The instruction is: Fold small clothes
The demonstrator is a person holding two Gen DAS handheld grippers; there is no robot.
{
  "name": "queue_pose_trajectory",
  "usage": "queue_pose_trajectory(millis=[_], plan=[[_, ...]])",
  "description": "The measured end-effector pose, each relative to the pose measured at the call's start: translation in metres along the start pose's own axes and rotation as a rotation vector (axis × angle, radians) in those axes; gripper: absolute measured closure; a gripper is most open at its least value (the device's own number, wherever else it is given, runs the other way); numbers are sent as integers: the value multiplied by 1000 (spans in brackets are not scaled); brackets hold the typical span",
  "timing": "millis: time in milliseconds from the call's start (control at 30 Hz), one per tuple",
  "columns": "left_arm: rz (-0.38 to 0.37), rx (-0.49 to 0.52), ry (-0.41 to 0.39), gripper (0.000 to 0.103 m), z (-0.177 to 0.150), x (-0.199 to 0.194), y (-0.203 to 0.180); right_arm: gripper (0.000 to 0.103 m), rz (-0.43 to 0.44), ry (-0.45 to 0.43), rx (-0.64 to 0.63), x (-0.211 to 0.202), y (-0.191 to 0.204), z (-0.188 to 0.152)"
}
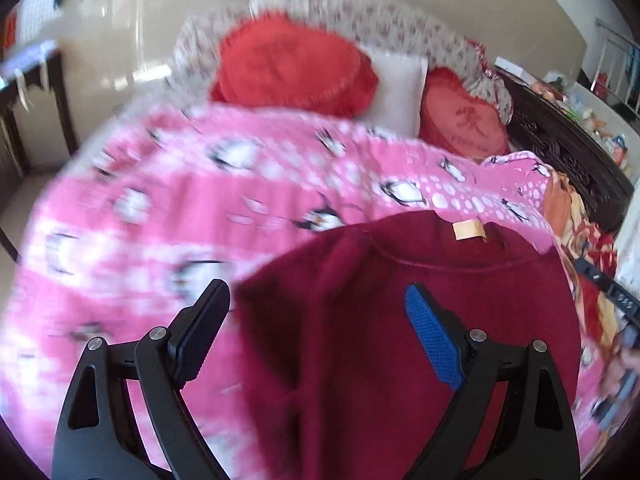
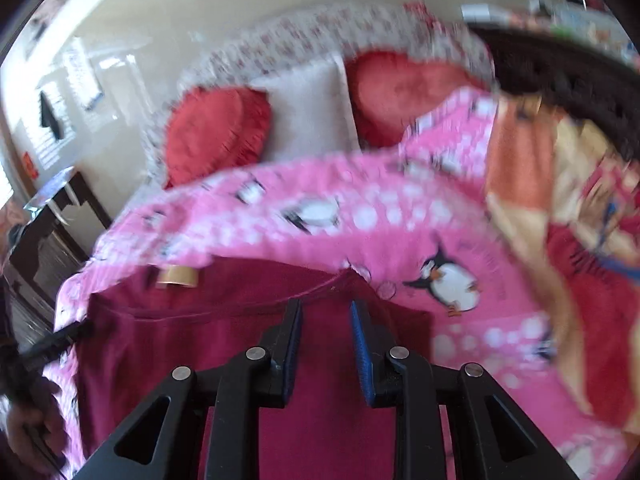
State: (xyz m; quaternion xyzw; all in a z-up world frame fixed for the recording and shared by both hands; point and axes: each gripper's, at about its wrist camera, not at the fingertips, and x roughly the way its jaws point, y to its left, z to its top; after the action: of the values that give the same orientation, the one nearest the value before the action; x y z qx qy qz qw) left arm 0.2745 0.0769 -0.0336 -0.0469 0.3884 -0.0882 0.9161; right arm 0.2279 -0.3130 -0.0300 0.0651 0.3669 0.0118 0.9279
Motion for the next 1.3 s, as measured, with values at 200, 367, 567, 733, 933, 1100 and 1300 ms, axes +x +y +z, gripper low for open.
queue_pose_trajectory(millis=[200, 367, 567, 733, 933, 1100, 1300], plan=[[-10, 85, 57, 13, -90, -67, 20, 67, 119, 58, -129, -84, 9, -82], [-120, 41, 124, 13, -161, -62, 5, 67, 243, 173, -53, -104, -5, -170], [-163, 20, 146, 12, -172, -32, -14, 67, 268, 196, 86, -86, -30, -205], [-331, -99, 163, 12, -148, -10, -10, 50, 329, 181, 207, -69, -42, -199], [-378, -148, 146, 2, -132, 5, -14, 44, 369, 151, 335, -49, -58, -187], [-373, -239, 116, 8, -128, 8, -9, 50, 426, 100, 493, -38, -78, -178], [-316, -375, 167, 85, -135, 1, 13, 85, 434, 100, 485, -44, -76, -166]])
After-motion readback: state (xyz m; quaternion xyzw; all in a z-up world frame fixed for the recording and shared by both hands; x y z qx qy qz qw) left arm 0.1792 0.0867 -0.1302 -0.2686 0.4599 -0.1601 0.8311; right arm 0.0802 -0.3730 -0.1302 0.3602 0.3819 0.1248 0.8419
